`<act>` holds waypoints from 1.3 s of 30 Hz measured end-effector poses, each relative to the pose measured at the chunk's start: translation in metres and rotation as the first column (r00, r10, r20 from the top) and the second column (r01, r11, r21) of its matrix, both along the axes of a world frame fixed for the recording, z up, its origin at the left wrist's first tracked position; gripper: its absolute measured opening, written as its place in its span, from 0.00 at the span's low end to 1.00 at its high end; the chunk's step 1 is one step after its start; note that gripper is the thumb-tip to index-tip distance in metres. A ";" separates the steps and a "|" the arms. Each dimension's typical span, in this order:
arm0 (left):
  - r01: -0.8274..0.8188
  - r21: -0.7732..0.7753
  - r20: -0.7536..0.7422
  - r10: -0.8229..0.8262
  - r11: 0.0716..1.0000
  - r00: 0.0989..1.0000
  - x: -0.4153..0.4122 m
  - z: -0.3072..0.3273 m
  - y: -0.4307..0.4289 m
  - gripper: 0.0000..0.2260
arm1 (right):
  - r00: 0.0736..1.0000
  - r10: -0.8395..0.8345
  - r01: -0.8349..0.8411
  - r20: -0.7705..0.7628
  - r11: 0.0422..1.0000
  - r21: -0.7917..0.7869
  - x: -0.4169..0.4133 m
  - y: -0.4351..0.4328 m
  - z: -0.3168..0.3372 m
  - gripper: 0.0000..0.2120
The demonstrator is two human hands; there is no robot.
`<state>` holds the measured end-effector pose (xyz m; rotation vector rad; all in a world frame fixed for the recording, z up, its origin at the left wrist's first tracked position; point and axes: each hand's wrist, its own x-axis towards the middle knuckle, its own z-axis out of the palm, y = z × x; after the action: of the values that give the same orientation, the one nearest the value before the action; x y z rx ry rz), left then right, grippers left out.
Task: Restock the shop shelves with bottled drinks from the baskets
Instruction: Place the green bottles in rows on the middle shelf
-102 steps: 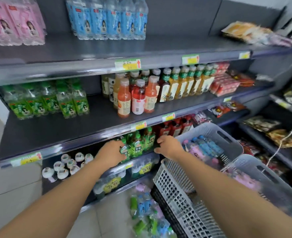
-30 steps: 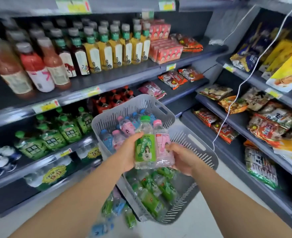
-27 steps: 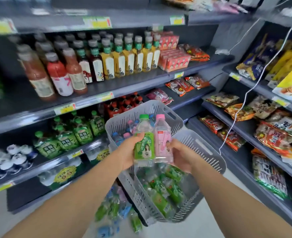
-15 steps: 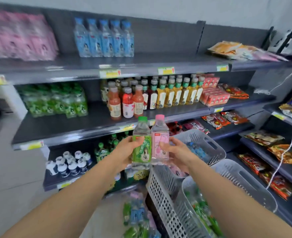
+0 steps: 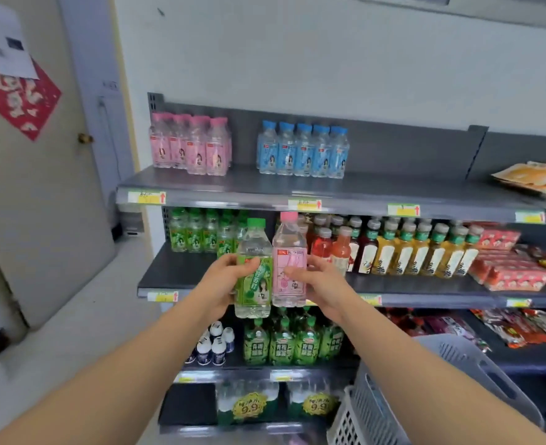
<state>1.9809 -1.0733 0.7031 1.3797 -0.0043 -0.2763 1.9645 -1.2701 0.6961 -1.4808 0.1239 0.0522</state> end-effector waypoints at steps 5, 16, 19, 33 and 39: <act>-0.087 -0.095 0.073 0.094 0.992 0.993 0.020 0.032 0.034 0.16 | 0.994 0.066 -0.067 0.087 0.998 0.013 0.033 0.034 0.030 0.22; -0.195 -0.103 0.244 0.215 0.975 0.946 0.120 0.102 0.121 0.18 | 0.958 0.074 -0.083 0.276 0.996 0.020 0.144 0.127 0.098 0.19; -0.188 -0.099 0.273 0.208 0.977 0.939 0.153 0.120 0.151 0.24 | 0.946 0.063 -0.078 0.317 0.996 0.036 0.180 0.154 0.113 0.19; -0.221 -0.108 0.243 0.241 0.969 0.940 0.273 0.133 0.231 0.12 | 0.949 0.016 0.029 0.314 0.990 -0.137 0.328 0.242 0.117 0.22; -0.247 -0.109 0.235 0.267 0.963 0.935 0.303 0.128 0.249 0.11 | 0.958 0.015 0.052 0.287 0.972 -0.227 0.371 0.260 0.107 0.16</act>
<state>2.2838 -0.8245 0.8310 1.3124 -0.0414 0.1166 2.3356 -1.0098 0.8028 -1.7051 -0.0955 -0.1992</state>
